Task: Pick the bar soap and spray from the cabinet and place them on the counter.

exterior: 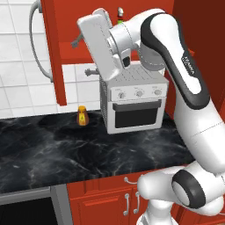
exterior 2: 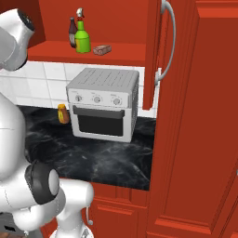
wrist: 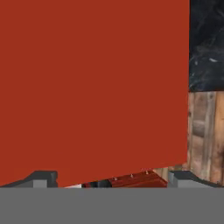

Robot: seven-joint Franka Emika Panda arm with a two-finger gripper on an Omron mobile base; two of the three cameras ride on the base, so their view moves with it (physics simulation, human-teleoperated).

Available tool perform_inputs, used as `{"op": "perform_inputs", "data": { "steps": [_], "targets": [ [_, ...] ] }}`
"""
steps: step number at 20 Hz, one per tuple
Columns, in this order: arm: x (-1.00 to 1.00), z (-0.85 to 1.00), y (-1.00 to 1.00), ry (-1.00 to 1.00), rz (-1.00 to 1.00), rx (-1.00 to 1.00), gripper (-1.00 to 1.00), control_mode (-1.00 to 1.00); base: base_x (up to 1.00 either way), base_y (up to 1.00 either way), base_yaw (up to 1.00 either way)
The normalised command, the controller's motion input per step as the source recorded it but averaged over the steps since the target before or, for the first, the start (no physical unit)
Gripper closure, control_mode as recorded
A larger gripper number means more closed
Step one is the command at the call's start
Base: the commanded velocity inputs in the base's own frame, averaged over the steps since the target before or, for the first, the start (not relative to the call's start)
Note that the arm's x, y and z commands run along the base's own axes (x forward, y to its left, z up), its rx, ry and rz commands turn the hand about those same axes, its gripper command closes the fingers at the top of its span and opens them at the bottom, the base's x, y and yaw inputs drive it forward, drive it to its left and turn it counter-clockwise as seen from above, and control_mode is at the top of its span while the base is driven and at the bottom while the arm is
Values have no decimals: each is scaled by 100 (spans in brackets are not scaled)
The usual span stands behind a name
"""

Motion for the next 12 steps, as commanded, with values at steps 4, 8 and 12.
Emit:
{"op": "perform_inputs", "data": {
  "steps": [4, 8, 12],
  "targets": [
    [-49, 0, -37, -27, 0, -6, -100, -100, 0, 0, 0],
    [-40, 0, -35, -27, 0, -7, -100, -100, 0, 0, 0],
    [-33, 0, -42, -26, 0, -8, -100, -100, 0, 0, 0]
  ]
}}
